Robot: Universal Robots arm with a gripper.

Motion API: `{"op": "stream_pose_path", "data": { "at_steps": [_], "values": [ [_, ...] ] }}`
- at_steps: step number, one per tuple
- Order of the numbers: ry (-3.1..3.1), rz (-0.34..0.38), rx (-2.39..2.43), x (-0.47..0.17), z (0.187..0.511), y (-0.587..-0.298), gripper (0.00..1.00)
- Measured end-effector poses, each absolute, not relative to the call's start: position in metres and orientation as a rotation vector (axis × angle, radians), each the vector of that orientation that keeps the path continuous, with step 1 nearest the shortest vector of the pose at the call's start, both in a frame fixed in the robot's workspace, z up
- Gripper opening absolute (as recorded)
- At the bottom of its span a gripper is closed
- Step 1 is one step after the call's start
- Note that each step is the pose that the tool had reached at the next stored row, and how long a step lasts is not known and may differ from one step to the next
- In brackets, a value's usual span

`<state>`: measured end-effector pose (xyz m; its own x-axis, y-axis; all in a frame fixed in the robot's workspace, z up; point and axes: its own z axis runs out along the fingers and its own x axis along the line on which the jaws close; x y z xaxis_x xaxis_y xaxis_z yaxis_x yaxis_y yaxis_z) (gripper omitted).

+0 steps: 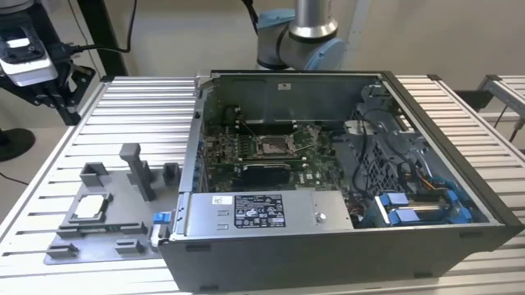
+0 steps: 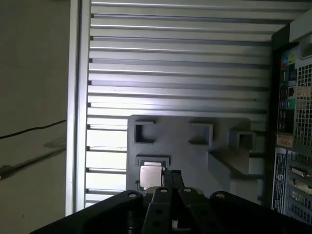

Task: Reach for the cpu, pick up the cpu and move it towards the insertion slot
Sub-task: 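Reach for the cpu, then pick up the cpu and move it towards the insertion slot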

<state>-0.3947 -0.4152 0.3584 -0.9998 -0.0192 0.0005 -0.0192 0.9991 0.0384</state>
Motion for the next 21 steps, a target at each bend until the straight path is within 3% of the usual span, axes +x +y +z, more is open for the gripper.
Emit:
{"op": "stream_pose_path", "data": {
  "at_steps": [10,21],
  "values": [
    [-3.14,-0.061,0.03,-0.397,0.356,-0.445,0.0],
    [-3.14,-0.06,0.03,-0.405,0.352,-0.446,0.0]
  ]
}}
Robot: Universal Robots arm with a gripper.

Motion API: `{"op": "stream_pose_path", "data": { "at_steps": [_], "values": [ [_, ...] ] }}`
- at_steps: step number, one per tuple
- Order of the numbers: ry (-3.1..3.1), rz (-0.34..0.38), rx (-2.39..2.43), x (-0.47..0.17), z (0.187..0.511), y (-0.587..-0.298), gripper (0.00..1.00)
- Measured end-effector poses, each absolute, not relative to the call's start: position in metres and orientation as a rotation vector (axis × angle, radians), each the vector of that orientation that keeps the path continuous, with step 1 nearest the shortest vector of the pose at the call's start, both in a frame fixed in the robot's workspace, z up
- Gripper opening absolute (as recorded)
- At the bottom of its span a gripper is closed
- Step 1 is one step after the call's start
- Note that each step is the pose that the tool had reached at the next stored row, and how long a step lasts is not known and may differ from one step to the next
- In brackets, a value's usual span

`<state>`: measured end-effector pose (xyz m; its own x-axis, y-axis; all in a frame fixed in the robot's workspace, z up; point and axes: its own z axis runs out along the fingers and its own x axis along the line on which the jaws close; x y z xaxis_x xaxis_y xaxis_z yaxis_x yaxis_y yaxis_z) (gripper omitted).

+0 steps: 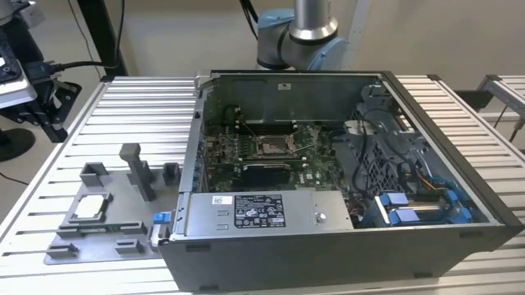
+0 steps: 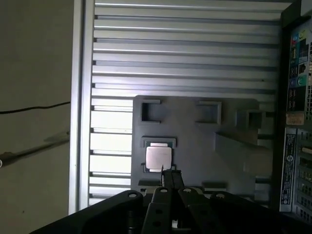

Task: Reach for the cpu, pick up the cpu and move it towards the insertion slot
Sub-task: 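Pick up the cpu and move it towards the insertion slot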

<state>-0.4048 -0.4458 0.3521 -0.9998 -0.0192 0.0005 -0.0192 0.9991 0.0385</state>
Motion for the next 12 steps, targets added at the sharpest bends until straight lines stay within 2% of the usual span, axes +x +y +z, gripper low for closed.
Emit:
{"op": "stream_pose_path", "data": {
  "at_steps": [6,7,12],
  "values": [
    [-3.14,-0.06,0.03,-0.4048,0.3521,-0.4458,0.0],
    [-3.14,-0.06,0.03,-0.4048,0.3521,-0.4458,1.0],
    [-3.14,-0.06,0.03,-0.4048,0.3521,-0.4458,1.0]
  ]
}}
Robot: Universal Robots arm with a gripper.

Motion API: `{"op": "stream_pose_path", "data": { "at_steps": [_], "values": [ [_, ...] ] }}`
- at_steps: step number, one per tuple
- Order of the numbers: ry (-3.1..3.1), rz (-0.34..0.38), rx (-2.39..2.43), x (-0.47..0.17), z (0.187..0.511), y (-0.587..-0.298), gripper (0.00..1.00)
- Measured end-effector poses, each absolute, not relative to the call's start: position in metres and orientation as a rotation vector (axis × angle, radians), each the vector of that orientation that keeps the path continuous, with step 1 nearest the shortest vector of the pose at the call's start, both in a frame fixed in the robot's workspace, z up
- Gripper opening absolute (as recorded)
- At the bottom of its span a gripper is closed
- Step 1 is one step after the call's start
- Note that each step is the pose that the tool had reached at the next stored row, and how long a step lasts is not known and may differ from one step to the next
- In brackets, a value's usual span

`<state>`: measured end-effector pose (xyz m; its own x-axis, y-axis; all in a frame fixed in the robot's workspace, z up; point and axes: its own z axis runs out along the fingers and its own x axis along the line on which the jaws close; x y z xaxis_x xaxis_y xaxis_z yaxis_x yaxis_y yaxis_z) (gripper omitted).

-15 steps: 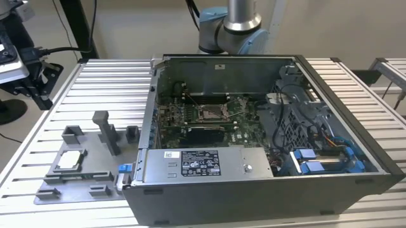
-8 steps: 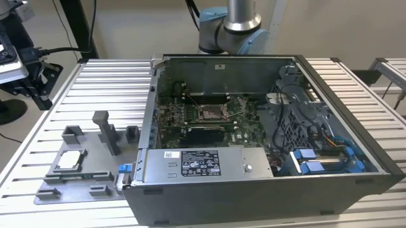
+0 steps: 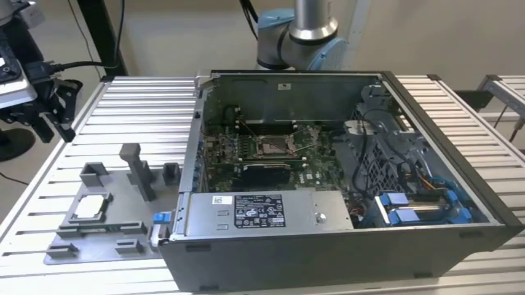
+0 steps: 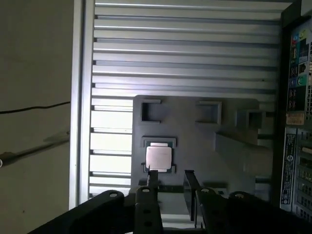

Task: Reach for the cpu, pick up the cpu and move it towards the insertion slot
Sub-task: 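Pick up the cpu and move it towards the insertion slot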

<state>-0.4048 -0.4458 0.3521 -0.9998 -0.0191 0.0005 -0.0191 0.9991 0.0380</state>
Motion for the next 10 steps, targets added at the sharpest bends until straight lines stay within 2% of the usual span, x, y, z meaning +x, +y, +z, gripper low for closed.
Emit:
{"op": "stream_pose_path", "data": {
  "at_steps": [10],
  "values": [
    [-3.14,-0.059,0.03,-0.4048,0.3488,-0.4458,1.0]
  ]
}}
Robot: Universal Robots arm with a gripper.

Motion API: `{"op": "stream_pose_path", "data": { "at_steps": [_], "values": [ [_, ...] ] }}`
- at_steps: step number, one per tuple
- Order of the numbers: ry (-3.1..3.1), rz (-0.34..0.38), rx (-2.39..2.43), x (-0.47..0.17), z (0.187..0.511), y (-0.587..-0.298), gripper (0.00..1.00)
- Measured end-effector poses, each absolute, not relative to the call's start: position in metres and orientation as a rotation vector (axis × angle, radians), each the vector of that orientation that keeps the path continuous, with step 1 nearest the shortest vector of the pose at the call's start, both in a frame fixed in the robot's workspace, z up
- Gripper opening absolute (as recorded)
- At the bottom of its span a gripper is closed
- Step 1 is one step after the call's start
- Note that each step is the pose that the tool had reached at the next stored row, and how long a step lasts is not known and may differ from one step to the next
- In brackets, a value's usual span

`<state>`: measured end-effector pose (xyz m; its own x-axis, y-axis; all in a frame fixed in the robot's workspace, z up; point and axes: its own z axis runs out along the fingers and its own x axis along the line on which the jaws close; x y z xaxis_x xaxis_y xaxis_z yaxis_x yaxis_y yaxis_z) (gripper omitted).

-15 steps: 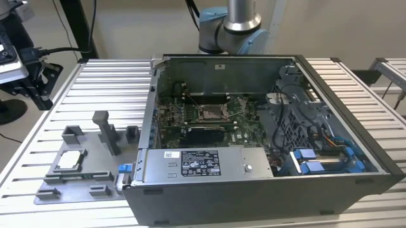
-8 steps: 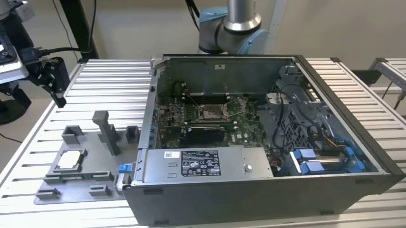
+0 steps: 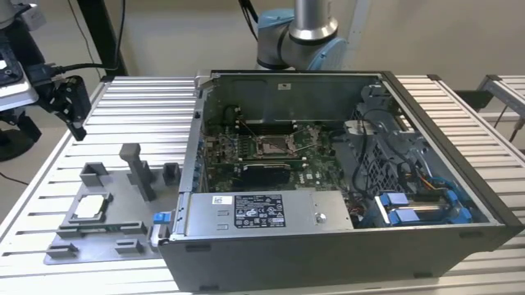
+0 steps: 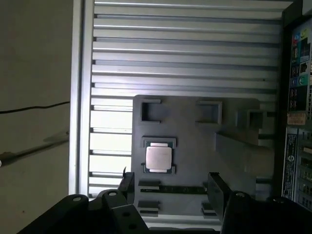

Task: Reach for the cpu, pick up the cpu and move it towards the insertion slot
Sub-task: 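Pick up the cpu and move it towards the insertion slot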

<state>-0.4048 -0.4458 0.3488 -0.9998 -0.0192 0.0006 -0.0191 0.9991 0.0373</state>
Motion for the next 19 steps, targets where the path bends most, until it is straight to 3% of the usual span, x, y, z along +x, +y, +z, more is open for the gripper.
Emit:
{"op": "stream_pose_path", "data": {
  "at_steps": [19],
  "values": [
    [-3.14,-0.059,0.03,-0.4048,0.3383,-0.4458,1.0]
  ]
}}
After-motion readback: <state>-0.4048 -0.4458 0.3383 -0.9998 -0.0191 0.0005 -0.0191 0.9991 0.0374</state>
